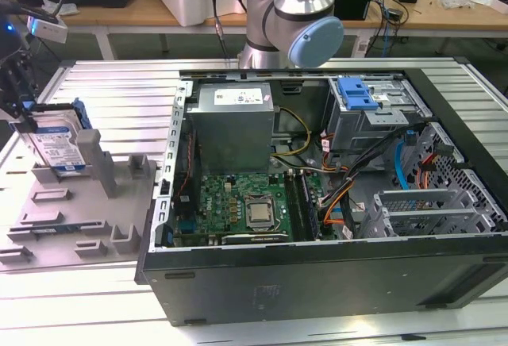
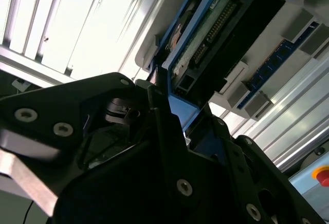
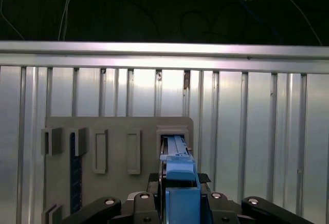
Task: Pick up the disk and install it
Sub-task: 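Pick up the disk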
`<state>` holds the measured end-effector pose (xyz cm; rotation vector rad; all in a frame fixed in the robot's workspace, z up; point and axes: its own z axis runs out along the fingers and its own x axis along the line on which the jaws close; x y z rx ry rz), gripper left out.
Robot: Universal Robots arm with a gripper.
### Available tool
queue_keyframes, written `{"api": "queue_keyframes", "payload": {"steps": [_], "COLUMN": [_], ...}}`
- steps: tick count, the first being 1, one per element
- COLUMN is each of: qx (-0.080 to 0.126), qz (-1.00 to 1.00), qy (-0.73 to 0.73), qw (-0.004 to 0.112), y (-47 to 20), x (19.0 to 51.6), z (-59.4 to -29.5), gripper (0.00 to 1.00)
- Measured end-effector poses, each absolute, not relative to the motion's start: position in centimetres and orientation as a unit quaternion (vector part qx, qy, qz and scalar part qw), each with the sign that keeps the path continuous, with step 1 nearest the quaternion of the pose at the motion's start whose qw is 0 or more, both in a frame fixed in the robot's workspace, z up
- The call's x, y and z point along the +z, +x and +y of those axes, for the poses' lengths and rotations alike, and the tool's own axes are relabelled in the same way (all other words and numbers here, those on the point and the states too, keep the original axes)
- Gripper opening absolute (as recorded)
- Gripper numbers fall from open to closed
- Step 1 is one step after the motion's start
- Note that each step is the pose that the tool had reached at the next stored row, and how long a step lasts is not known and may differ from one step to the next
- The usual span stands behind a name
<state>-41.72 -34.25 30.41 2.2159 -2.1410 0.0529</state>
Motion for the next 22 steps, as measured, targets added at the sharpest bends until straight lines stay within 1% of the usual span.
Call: {"api": "queue_keyframes", "payload": {"steps": [22], "qx": [0.018], "qz": [-0.694], "qy": [0.719], "qw": [0.029], "y": [-41.7], "x": [34.1], "z": [-34.2], "gripper": [0.36]}}
